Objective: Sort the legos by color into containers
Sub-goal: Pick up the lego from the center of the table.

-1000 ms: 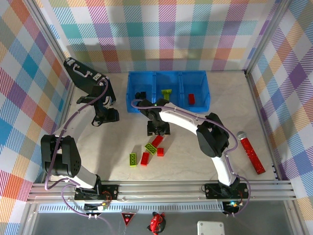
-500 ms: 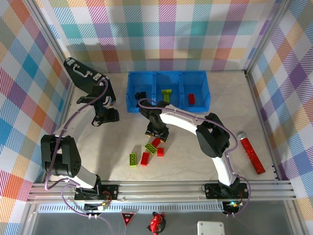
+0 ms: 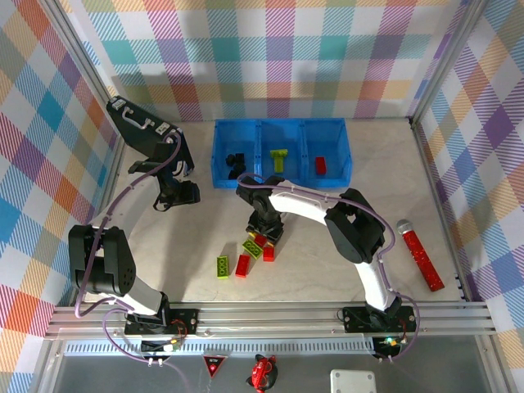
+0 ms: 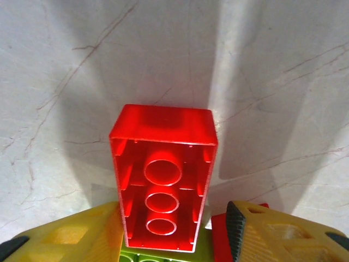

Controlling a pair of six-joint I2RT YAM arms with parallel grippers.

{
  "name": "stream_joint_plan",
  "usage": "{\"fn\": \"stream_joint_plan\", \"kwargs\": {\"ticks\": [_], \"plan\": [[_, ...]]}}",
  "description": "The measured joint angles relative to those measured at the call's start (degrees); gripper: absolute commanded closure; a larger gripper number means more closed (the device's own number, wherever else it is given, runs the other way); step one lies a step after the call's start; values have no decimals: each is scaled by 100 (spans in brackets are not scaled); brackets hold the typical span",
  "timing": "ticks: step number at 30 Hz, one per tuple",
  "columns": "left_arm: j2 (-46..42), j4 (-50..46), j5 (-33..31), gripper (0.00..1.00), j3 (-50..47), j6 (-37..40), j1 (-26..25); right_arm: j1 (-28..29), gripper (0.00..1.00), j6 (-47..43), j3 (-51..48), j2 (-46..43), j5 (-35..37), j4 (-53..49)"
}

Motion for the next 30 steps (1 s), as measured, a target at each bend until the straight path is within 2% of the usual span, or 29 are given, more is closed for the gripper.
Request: {"fn": "stream_joint_plan", "kwargs": {"ticks": [7, 14, 30], "plan": [[46, 0, 87, 46, 7, 0, 0, -4, 53, 11, 0, 2, -66, 103], [109, 0, 92, 46, 7, 0, 0, -4, 64, 9, 0, 2, -70, 111], [142, 0, 131, 46, 9, 0, 0, -9, 64, -144, 2, -20, 48, 87]]}}
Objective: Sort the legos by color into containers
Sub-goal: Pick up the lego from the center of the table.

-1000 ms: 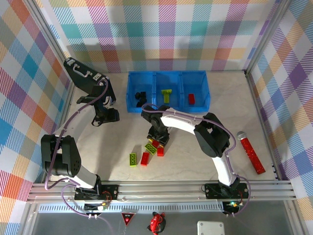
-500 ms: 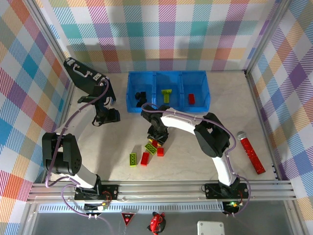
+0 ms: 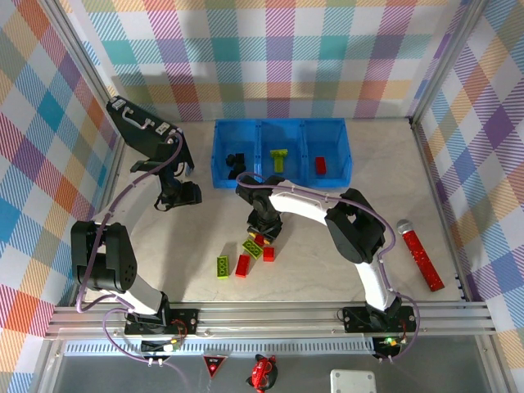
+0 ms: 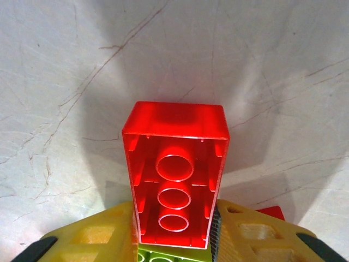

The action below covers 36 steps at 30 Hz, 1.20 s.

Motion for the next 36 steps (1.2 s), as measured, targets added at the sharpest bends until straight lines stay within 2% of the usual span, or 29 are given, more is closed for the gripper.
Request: {"fn": "stream_joint_plan", "kwargs": {"ticks": [8, 20, 27, 36], "plan": [[52, 0, 4, 46, 9, 0, 0, -140, 67, -511, -173, -297, 334, -59], [74, 0, 107, 46, 9, 0, 0, -485, 67, -2800, -984, -896, 675, -116], [72, 0, 109, 46, 9, 0, 0, -1064, 66, -3783, -1351, -1252, 761, -249], [72, 0, 109, 46, 9, 0, 0, -2092, 63, -4575, -1130, -1602, 898, -426]]}}
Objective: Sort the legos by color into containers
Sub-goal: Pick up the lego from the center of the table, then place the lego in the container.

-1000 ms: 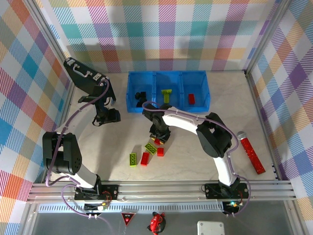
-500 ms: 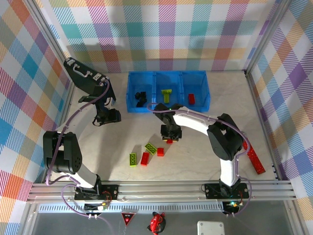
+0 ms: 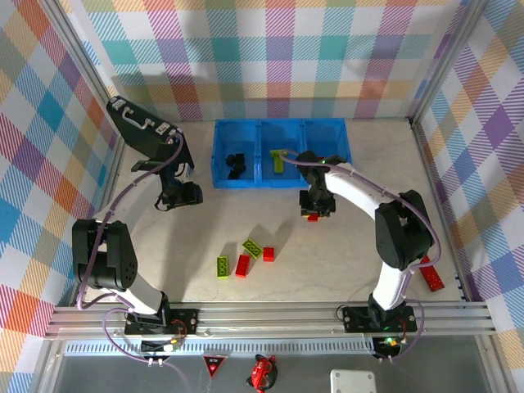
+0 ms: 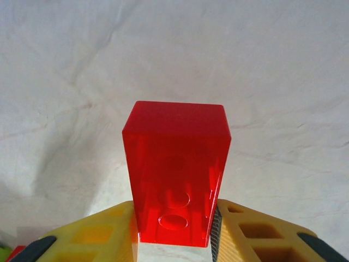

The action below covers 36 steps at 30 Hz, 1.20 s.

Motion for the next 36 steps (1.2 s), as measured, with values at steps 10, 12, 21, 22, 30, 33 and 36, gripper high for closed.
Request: {"fn": "stream_joint_plan", "kwargs": {"ticks": [10, 12, 21, 22, 30, 33, 36], "plan": [[0, 0, 0, 46, 0, 0, 0, -831, 64, -909, 1495, 286, 122, -251], [0, 0, 0, 46, 0, 0, 0, -935, 65, -1095, 1928, 560, 205, -334], [0, 0, -7, 46, 0, 0, 0, -1233, 65, -1788, 3818, 2181, 699, -977], [0, 0, -7, 46, 0, 0, 0, -1250, 64, -1843, 3987, 2334, 765, -1021], [0, 0, -22, 46, 0, 4, 0, -1429, 62, -2273, 5200, 3318, 946, -1388], [0, 0, -22, 46, 0, 7, 0, -1495, 62, -2402, 5484, 3512, 953, -1416], [0, 0, -24, 46, 0, 20, 0, -1506, 62, -2520, 5534, 3585, 953, -1410]]}}
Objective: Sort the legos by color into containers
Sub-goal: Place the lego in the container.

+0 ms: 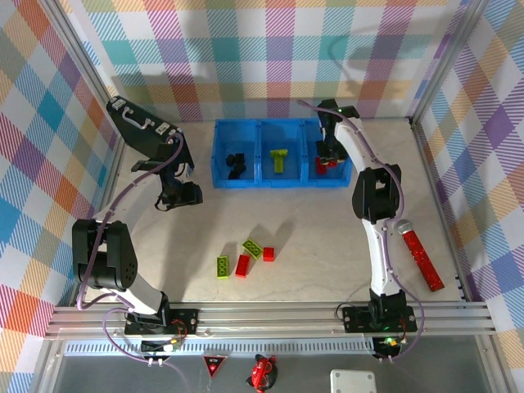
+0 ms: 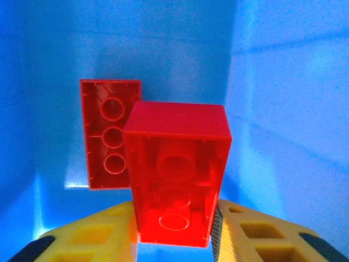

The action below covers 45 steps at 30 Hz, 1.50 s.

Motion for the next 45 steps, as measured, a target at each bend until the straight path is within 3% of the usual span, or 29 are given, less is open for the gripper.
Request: {"fn": "stream_joint_plan", "kwargs": {"ticks": [14, 25, 34, 45], "plan": [[0, 0, -114, 46, 0, 2, 0, -24, 53, -109, 57, 396, 39, 146], [0, 0, -127, 46, 0, 2, 0, -26, 52, 20, 35, 293, -26, 142], [0, 0, -92, 46, 0, 2, 0, -26, 53, 391, -977, -964, -426, 232], [0, -13, 96, 46, -2, -85, -105, 79, 52, 911, -3333, -2699, -1180, 850]]}}
